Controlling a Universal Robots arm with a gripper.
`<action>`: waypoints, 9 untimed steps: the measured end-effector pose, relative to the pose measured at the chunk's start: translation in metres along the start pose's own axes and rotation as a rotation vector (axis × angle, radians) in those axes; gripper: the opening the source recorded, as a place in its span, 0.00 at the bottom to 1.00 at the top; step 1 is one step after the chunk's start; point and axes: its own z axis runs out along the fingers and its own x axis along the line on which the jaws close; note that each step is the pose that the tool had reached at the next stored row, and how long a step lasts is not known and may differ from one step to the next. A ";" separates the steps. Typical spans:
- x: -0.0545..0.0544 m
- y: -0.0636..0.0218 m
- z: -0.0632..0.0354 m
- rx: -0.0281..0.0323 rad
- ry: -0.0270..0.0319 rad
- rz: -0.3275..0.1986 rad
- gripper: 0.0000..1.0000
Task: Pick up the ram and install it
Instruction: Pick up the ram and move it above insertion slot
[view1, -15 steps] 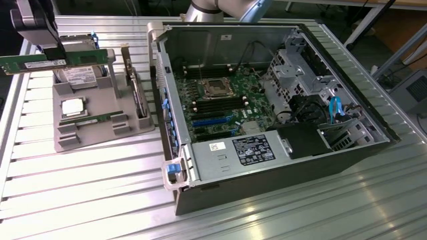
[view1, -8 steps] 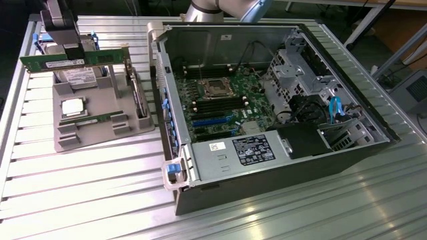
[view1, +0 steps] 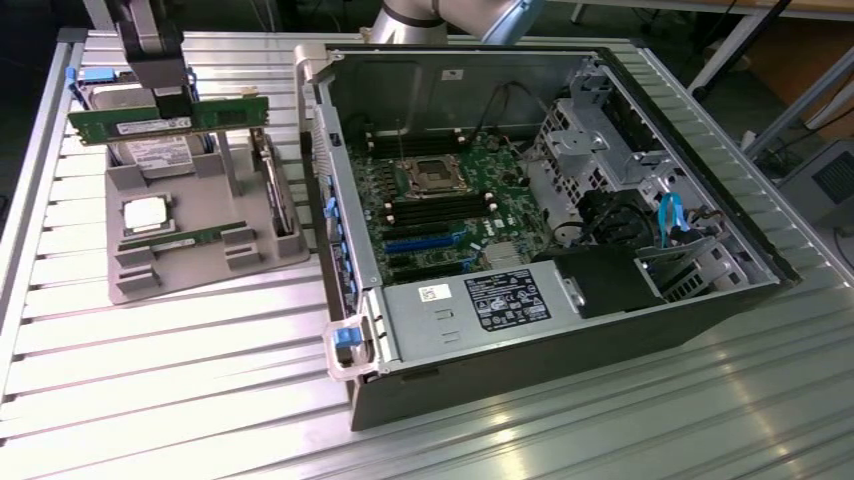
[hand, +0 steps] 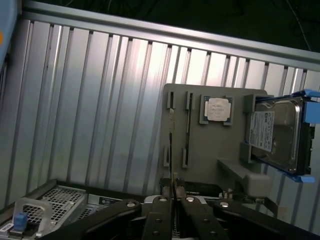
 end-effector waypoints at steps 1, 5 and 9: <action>0.000 -0.0026 -0.0001 0.0000 0.0000 0.000 0.13; 0.002 -0.0118 -0.0003 -0.0001 0.0000 0.000 0.13; 0.004 -0.0207 -0.0005 0.0001 -0.0001 0.000 0.13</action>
